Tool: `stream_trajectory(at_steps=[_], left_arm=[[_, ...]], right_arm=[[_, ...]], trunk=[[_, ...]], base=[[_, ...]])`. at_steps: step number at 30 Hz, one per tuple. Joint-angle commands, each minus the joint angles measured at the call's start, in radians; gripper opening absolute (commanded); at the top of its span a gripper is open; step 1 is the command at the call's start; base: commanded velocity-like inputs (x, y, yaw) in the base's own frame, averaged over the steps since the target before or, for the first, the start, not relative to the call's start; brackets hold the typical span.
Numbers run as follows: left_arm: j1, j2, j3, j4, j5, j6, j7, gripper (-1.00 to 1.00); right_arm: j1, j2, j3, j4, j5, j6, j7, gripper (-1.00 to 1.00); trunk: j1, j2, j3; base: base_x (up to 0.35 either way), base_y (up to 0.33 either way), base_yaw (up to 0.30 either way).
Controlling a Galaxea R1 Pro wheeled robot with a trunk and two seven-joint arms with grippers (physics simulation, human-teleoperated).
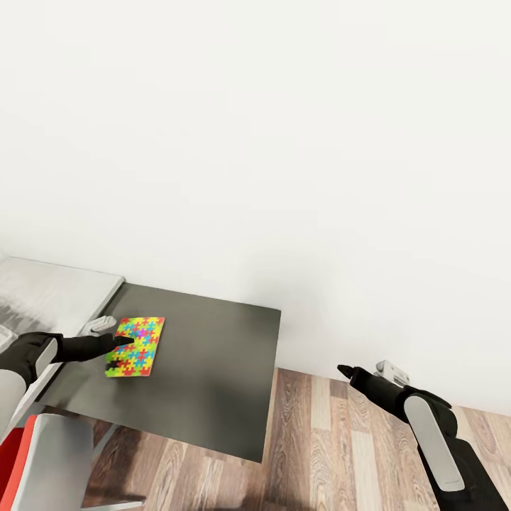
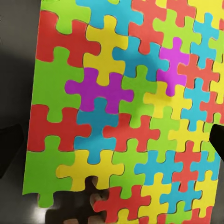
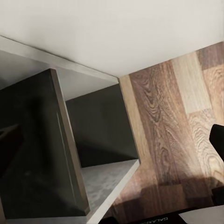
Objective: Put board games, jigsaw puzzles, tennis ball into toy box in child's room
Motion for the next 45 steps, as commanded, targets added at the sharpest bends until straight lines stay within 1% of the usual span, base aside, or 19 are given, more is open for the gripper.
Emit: stream_trajectory(at_steps=[1, 8, 11, 14, 27, 45], left_arm=[[-0.001, 0.000, 0.008, -0.001, -0.007, 0.007, -0.004, 1.00], [-0.002, -0.005, 0.013, -0.014, -0.007, 0.006, 0.000, 1.00], [-0.002, -0.005, 0.013, -0.057, -0.007, 0.009, 0.000, 1.00], [-0.003, -0.006, 0.013, -0.073, -0.007, 0.010, 0.000, 1.00], [-0.002, -0.007, 0.013, -0.083, -0.007, 0.011, 0.001, 1.00], [-0.002, -0.007, 0.014, -0.085, -0.007, 0.009, 0.000, 1.00]], right_arm=[[-0.001, 0.000, 0.000, -0.001, -0.011, 0.003, -0.009, 1.00], [-0.001, -0.001, -0.002, -0.001, -0.011, 0.003, -0.009, 1.00], [-0.001, -0.001, -0.001, -0.001, -0.011, 0.003, -0.009, 1.00], [-0.001, 0.000, -0.001, -0.001, -0.011, 0.003, -0.009, 1.00], [-0.001, 0.000, 0.001, -0.001, -0.011, 0.003, -0.009, 1.00], [-0.001, 0.000, 0.001, -0.001, -0.011, 0.003, -0.009, 1.00]], trunk=[[0.001, -0.002, -0.002], [0.001, -0.002, -0.002], [0.001, -0.002, -0.002], [0.001, -0.002, -0.002], [0.001, -0.002, -0.002], [0.001, -0.002, -0.028]], base=[[0.000, -0.004, 0.000], [0.000, -0.001, 0.000], [0.000, 0.000, 0.000], [0.000, 0.000, 0.000], [0.000, 0.000, 0.000], [0.000, 0.000, 0.000]])
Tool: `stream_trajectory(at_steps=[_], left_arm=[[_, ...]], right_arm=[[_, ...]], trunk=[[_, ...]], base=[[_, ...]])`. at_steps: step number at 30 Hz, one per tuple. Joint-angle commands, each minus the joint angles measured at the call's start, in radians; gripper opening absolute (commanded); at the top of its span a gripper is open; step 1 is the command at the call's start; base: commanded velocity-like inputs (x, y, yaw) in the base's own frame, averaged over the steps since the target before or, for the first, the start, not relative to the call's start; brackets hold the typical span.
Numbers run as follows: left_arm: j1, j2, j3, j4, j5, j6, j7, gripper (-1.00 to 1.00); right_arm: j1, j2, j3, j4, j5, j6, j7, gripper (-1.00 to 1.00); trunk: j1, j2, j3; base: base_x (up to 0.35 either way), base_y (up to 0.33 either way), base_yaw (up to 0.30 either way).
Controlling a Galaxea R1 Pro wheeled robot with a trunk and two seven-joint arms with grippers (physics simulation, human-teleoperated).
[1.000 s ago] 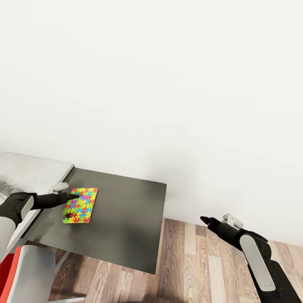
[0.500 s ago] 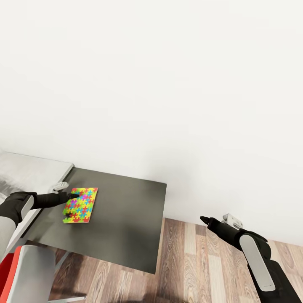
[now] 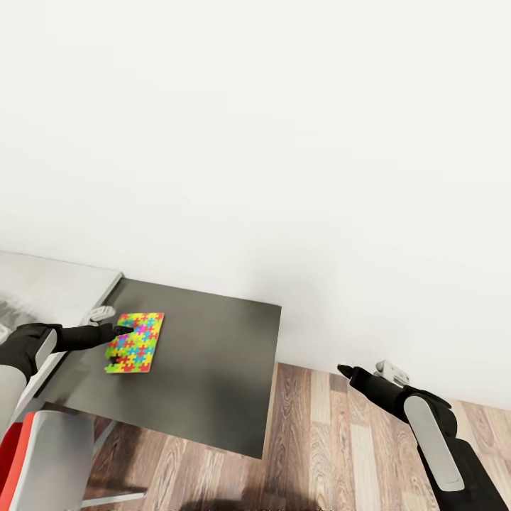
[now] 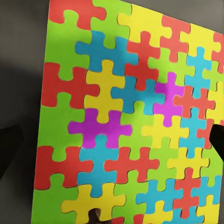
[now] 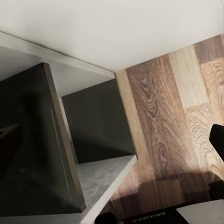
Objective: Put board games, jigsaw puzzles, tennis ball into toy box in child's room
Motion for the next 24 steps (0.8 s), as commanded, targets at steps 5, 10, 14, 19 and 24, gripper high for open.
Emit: stream_trajectory(at_steps=[5, 10, 14, 19, 24], left_arm=[[-0.001, -0.001, 0.008, -0.001, -0.005, 0.007, -0.005, 1.00], [-0.001, -0.001, 0.008, -0.002, -0.005, 0.007, -0.006, 1.00], [-0.001, -0.001, 0.008, -0.002, -0.006, 0.007, -0.006, 1.00], [-0.001, -0.001, 0.008, -0.002, -0.005, 0.007, -0.006, 1.00], [-0.001, -0.001, 0.008, -0.002, -0.005, 0.007, -0.006, 1.00]], right_arm=[[-0.001, 0.000, 0.000, -0.001, -0.011, 0.003, -0.009, 1.00], [-0.001, 0.000, 0.001, 0.000, -0.011, 0.003, -0.009, 1.00], [-0.001, 0.000, 0.001, 0.000, -0.011, 0.003, -0.009, 1.00], [-0.001, 0.000, 0.001, 0.000, -0.011, 0.003, -0.009, 1.00], [-0.001, 0.000, 0.001, -0.001, -0.011, 0.003, -0.009, 1.00]], trunk=[[0.000, -0.002, -0.009], [0.000, -0.002, -0.016], [0.000, -0.002, -0.020], [0.000, -0.002, -0.022], [0.000, -0.002, -0.022]], base=[[0.000, 0.000, 0.000], [0.000, 0.000, 0.000], [0.000, 0.000, 0.000], [0.000, -0.026, 0.000], [0.000, -0.202, 0.000]])
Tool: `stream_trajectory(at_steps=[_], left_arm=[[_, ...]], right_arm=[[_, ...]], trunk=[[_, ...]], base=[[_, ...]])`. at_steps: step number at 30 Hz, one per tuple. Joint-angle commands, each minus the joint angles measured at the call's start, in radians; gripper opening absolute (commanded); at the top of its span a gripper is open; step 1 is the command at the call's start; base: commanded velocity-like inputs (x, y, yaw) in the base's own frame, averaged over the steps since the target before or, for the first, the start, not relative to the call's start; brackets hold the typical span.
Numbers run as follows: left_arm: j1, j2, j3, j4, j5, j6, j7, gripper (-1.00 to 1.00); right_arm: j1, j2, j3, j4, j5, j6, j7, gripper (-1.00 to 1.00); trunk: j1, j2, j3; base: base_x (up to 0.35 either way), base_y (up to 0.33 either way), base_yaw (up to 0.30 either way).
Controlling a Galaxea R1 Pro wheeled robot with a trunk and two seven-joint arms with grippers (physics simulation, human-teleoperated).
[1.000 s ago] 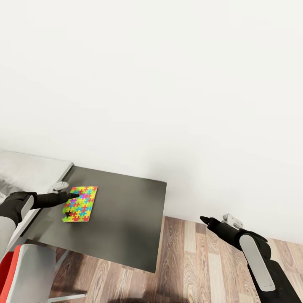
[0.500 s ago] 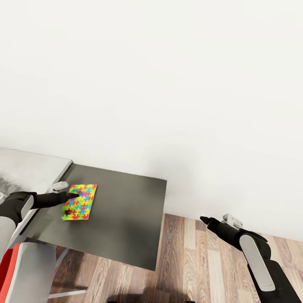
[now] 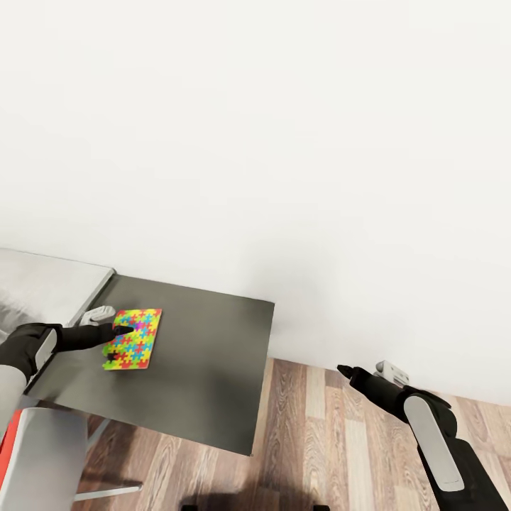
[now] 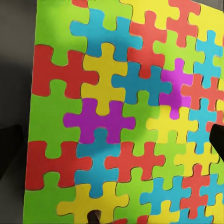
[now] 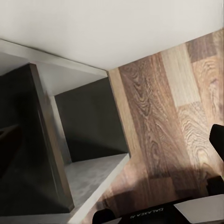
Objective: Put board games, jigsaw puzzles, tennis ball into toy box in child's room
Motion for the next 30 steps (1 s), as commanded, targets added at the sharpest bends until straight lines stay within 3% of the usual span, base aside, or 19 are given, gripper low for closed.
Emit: stream_trajectory(at_steps=[1, 13, 30], left_arm=[[-0.001, -0.001, 0.008, -0.001, -0.006, 0.007, -0.005, 1.00], [-0.001, -0.001, 0.007, -0.002, -0.006, 0.005, -0.005, 1.00], [-0.001, -0.001, 0.005, -0.002, -0.006, -0.003, -0.007, 1.00]], right_arm=[[-0.001, 0.000, 0.000, -0.001, -0.010, 0.003, -0.009, 1.00], [-0.001, 0.000, 0.000, 0.000, -0.010, 0.003, -0.009, 1.00], [-0.001, 0.001, 0.000, 0.031, -0.010, 0.001, -0.009, 1.00]], trunk=[[0.001, -0.002, -0.002], [0.001, -0.002, 0.000], [0.001, -0.002, 0.017]], base=[[0.000, -0.150, 0.000], [0.000, -0.022, -0.017], [-0.044, 0.000, -0.219]])
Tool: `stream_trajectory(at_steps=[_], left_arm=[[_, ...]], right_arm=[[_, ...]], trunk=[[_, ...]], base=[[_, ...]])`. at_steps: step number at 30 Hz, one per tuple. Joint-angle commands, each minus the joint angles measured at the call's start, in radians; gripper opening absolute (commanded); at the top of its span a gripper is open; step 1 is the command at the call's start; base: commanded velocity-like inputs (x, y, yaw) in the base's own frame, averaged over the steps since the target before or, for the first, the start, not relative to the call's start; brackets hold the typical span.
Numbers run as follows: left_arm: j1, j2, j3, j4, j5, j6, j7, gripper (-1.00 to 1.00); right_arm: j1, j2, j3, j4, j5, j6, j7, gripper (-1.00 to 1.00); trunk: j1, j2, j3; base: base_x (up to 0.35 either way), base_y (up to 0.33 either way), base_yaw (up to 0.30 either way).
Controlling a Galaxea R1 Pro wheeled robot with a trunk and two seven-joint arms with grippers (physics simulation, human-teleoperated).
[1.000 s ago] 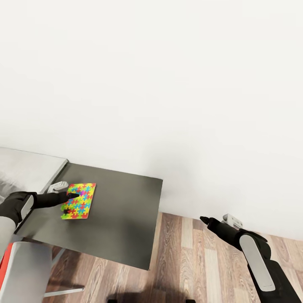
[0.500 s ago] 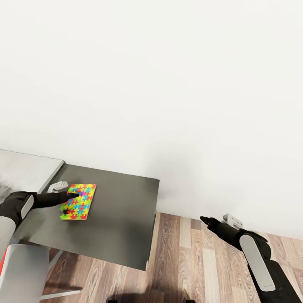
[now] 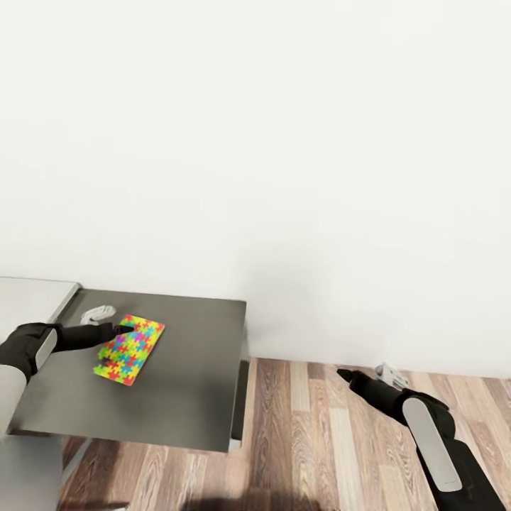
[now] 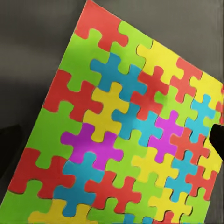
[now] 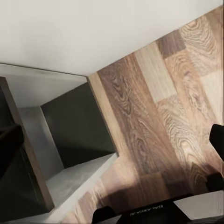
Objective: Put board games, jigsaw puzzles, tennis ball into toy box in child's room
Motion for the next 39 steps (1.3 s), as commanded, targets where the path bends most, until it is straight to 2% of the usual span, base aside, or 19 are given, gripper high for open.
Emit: stream_trajectory(at_steps=[1, 18, 39], left_arm=[[0.000, 0.000, 0.008, -0.001, -0.006, 0.000, -0.006, 1.00], [0.000, 0.000, 0.009, -0.001, -0.007, -0.017, -0.006, 1.00], [0.000, 0.000, 0.011, -0.001, -0.006, -0.015, -0.006, 1.00]], right_arm=[[-0.001, 0.000, 0.000, 0.002, -0.010, 0.003, -0.009, 1.00], [-0.001, -0.001, 0.000, 0.006, -0.010, 0.003, -0.009, 1.00], [-0.001, -0.001, 0.000, 0.006, -0.010, 0.003, -0.009, 1.00]], trunk=[[0.000, -0.002, -0.001], [0.000, -0.002, 0.001], [0.000, -0.002, 0.001]], base=[[-0.060, 0.000, -0.212], [-0.023, -0.048, -0.023], [-0.108, -0.057, 0.000]])
